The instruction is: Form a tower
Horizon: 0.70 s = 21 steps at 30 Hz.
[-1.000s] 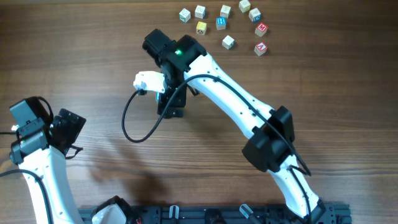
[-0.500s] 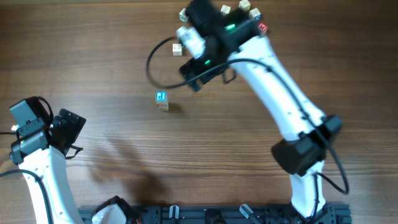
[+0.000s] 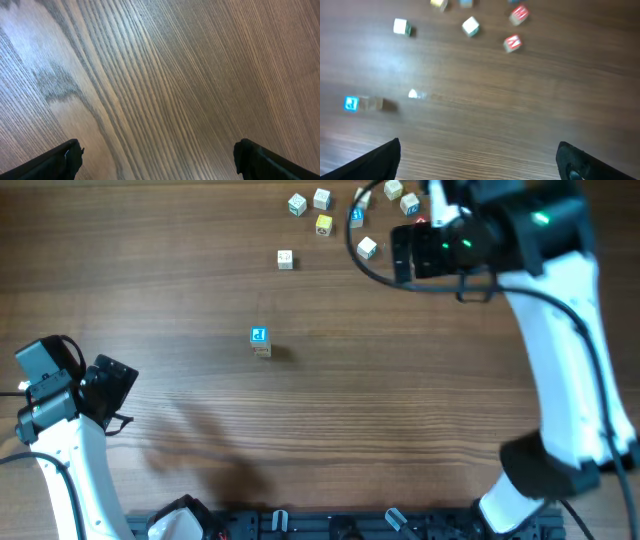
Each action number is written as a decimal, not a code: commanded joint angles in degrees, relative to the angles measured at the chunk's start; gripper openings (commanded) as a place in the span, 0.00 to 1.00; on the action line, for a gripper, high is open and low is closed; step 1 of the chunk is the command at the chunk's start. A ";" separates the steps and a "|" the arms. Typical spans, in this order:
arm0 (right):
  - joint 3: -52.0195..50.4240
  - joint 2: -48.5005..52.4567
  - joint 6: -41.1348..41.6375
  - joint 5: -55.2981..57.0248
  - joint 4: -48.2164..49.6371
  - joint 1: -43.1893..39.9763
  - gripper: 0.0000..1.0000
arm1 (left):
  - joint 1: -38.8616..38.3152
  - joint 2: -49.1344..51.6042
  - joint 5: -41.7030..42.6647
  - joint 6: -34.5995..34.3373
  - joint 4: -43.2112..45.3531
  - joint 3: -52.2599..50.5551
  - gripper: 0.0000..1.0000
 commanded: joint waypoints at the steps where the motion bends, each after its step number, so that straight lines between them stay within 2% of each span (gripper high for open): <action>1: 0.74 -7.52 3.82 4.57 -0.57 0.02 1.00 | 0.33 -0.37 0.28 -0.57 0.15 0.15 1.00; 7: 0.74 -14.12 0.46 4.79 -0.66 0.02 1.00 | 0.33 -0.37 0.28 -0.55 0.15 0.15 1.00; 21: 0.70 -13.35 0.46 4.55 -0.66 0.04 1.00 | 0.33 -0.37 0.28 -0.55 0.15 0.15 1.00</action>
